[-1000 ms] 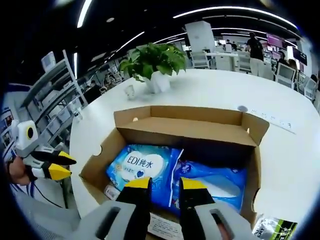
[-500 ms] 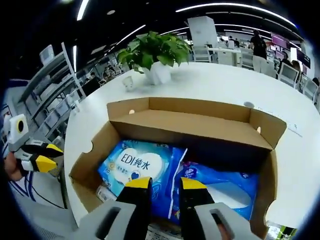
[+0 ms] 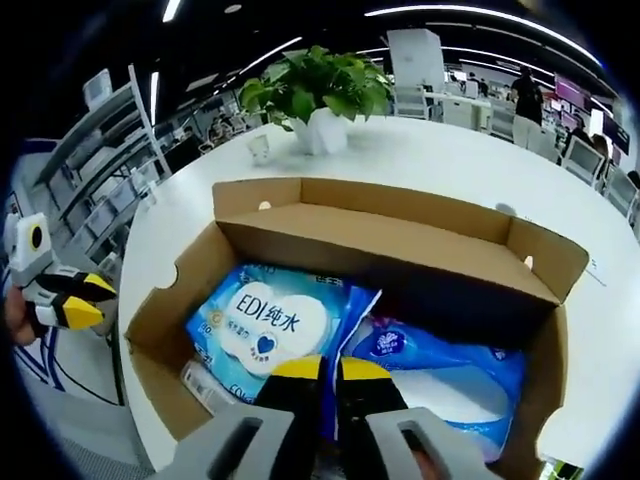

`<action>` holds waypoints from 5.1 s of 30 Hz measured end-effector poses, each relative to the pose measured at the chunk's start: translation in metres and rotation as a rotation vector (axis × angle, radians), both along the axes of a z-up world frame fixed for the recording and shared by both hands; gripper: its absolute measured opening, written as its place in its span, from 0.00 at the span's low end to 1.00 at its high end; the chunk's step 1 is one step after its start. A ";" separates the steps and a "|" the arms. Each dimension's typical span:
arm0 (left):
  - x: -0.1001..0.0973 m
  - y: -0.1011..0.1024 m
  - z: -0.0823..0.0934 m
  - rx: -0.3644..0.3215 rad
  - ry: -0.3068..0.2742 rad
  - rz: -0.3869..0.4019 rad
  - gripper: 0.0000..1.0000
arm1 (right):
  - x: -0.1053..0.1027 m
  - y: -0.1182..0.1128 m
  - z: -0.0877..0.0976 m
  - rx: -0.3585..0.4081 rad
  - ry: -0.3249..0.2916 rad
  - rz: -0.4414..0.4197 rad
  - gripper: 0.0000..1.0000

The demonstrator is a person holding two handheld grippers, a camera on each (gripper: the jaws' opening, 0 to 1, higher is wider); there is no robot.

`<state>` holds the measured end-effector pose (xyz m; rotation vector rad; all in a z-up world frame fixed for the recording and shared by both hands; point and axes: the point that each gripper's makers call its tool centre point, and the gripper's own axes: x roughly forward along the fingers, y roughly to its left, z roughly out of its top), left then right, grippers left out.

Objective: Operate the shoe box by opening the lid, removing the specified soft item, and placing it in the target area until the item is outside and the box remains undamaged.

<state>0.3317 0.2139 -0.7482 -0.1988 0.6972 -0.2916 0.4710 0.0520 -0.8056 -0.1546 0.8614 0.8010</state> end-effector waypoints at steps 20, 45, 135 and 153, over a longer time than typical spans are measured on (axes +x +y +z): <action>0.020 -0.033 0.012 -0.022 -0.016 -0.075 0.24 | -0.009 -0.028 0.038 -0.010 -0.075 -0.056 0.00; 0.061 -0.082 0.015 -0.032 -0.009 -0.188 0.27 | -0.013 -0.093 0.054 0.021 -0.099 -0.219 0.00; 0.099 -0.177 0.030 -0.107 0.029 -0.256 0.06 | -0.039 -0.151 0.101 0.193 -0.121 -0.324 0.00; 0.080 -0.285 0.023 -0.097 0.046 -0.439 0.06 | -0.078 -0.257 0.088 0.180 -0.112 -0.483 0.00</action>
